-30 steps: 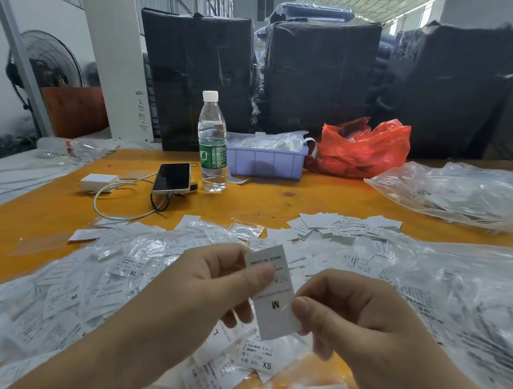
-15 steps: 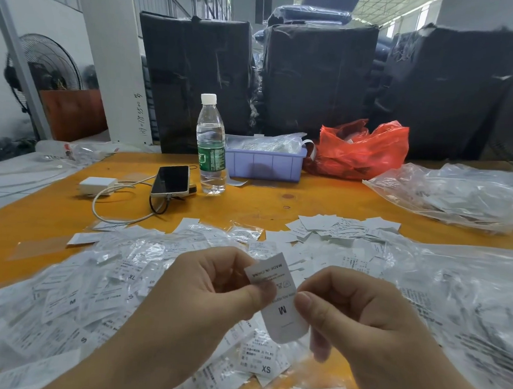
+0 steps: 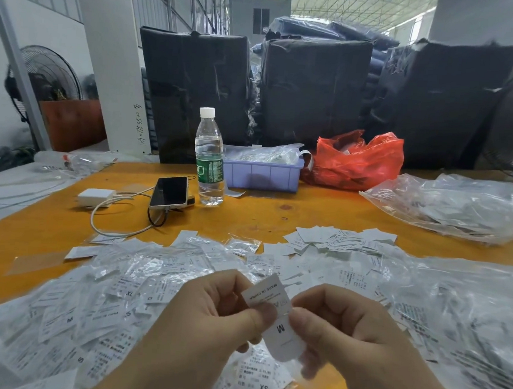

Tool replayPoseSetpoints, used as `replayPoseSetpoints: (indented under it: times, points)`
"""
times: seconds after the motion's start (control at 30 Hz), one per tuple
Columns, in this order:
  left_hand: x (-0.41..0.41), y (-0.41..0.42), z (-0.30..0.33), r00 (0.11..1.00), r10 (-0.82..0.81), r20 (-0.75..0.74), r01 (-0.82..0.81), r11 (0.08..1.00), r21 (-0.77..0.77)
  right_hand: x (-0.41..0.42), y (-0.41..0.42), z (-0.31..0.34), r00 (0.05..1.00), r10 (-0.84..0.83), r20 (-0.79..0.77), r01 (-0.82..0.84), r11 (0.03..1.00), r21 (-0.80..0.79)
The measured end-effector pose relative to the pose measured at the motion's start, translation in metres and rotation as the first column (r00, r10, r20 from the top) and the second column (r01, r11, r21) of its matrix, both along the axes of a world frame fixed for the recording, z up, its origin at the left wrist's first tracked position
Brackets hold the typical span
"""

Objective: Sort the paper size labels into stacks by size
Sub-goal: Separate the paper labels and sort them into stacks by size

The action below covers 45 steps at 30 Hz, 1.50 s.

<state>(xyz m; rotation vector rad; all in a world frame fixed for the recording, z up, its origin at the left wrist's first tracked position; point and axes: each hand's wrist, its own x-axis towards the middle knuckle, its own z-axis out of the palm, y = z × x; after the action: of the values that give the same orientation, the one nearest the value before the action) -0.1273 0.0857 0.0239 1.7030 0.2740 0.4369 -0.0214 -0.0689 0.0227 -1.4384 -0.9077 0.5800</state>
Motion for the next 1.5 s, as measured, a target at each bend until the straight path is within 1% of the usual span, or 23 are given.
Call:
replayPoseSetpoints:
  times: [0.1,0.2,0.33,0.43,0.57,0.63,0.7,0.9,0.97,1.03,1.13,1.2,1.33,1.5]
  points:
    - [0.000,0.000,0.001,1.000,0.011,0.008,-0.011,1.000,-0.017,-0.002,0.000,-0.001,0.998,0.044,0.041,-0.043,0.999,-0.025]
    - [0.000,-0.003,0.002,1.000,-0.012,0.003,0.013,0.999,-0.037,0.000,0.001,-0.005,0.994,-0.010,0.108,0.015,0.999,-0.050]
    - [-0.001,-0.007,0.000,0.999,-0.043,0.003,0.043,0.996,-0.077,0.001,0.000,-0.006,0.991,-0.062,0.116,0.067,0.997,-0.040]
    - [-0.001,-0.007,0.000,1.000,0.001,0.019,0.000,0.999,-0.045,0.000,0.000,-0.006,0.989,-0.060,0.132,0.065,0.997,-0.036]
    - [-0.001,-0.002,-0.001,0.993,0.108,0.047,-0.109,0.994,0.015,0.000,-0.001,-0.007,0.984,-0.066,0.164,0.075,0.996,-0.051]
    - [-0.002,-0.002,-0.002,0.992,0.124,0.039,-0.126,0.989,0.073,0.000,-0.001,-0.007,0.982,-0.067,0.178,0.079,0.995,-0.061]
    - [-0.003,-0.002,-0.003,0.994,0.107,0.031,-0.110,0.989,0.096,0.000,-0.001,-0.008,0.980,-0.074,0.184,0.087,0.994,-0.064]
    - [-0.002,-0.002,-0.002,0.995,0.091,0.029,-0.092,0.995,0.028,0.001,-0.003,-0.009,0.974,-0.079,0.212,0.094,0.994,-0.058]
    - [-0.001,-0.004,0.000,0.997,0.074,0.022,-0.075,0.997,0.026,0.001,-0.003,-0.008,0.972,-0.087,0.219,0.100,0.994,-0.052]
    - [-0.001,-0.006,0.001,0.998,0.060,0.006,-0.060,0.996,0.072,0.001,-0.003,-0.007,0.971,-0.095,0.221,0.107,0.993,-0.040]
    - [-0.004,-0.009,0.001,0.995,0.105,0.003,-0.102,0.962,0.252,0.001,-0.004,-0.004,0.969,-0.107,0.221,0.117,0.993,-0.033]
    - [-0.006,-0.013,0.003,0.990,0.141,0.019,-0.140,0.936,0.323,0.000,-0.005,-0.004,0.969,-0.108,0.223,0.118,0.993,-0.032]
    - [-0.006,-0.016,0.003,0.987,0.151,0.053,-0.160,0.911,0.381,-0.001,-0.005,-0.003,0.967,-0.122,0.223,0.133,0.991,-0.034]
    - [-0.007,-0.015,0.003,0.996,0.092,-0.016,-0.082,0.942,0.326,-0.004,-0.004,-0.001,0.966,-0.128,0.225,0.138,0.990,-0.031]
